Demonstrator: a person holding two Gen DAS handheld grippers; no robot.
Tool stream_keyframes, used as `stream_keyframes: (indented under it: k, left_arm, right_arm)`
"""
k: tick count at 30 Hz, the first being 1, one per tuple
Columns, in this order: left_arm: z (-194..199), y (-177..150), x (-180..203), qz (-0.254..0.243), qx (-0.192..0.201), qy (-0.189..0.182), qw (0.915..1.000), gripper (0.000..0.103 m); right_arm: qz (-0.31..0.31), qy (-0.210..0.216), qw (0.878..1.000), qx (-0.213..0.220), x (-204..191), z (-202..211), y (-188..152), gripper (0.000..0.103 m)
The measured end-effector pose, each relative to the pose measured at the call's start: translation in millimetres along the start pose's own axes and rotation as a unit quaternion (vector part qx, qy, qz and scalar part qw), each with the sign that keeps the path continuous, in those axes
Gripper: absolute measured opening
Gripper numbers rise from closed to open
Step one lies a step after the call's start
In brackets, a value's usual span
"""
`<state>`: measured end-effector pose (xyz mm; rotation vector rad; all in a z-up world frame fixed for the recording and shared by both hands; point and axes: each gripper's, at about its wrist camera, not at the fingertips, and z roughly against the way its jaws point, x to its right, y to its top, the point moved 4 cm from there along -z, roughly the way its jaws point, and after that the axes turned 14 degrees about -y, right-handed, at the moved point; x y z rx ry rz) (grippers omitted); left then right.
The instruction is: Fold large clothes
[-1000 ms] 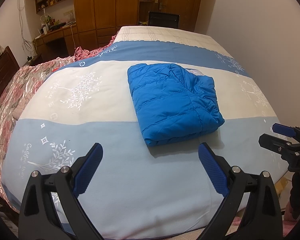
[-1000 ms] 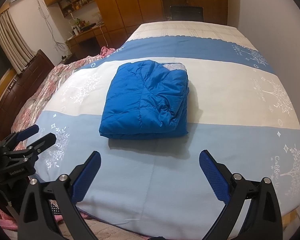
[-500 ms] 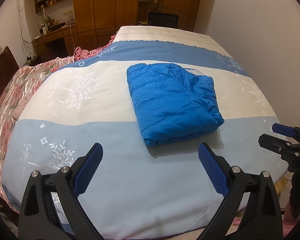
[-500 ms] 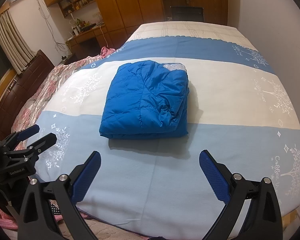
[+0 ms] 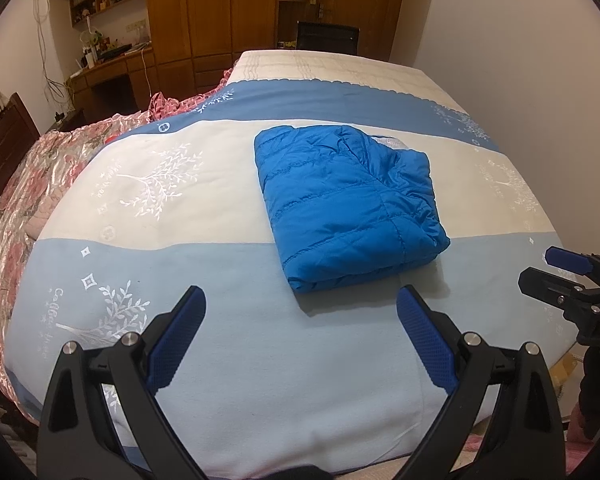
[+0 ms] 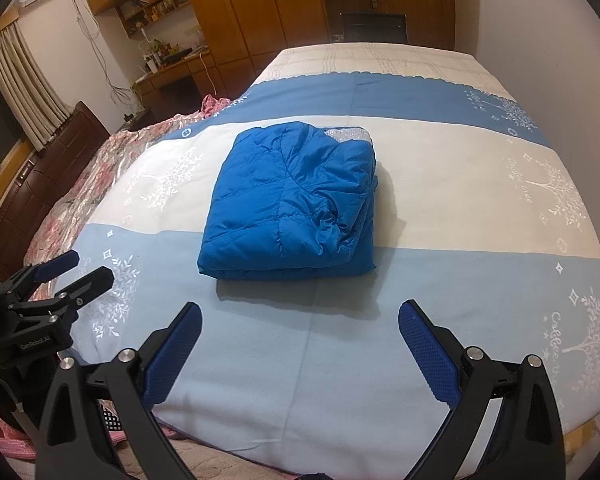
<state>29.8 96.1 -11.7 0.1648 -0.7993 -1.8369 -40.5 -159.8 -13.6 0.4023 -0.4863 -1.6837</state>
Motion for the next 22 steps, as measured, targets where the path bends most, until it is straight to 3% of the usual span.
stream_keyframes:
  k: [22]
  left_arm:
    - [-7.5,4.3,2.3,0.003,-0.008,-0.004,1.0,0.096]
  right_arm:
    - [-0.002,0.002,1.0,-0.005,4.5,-8.7,4.5,0.099]
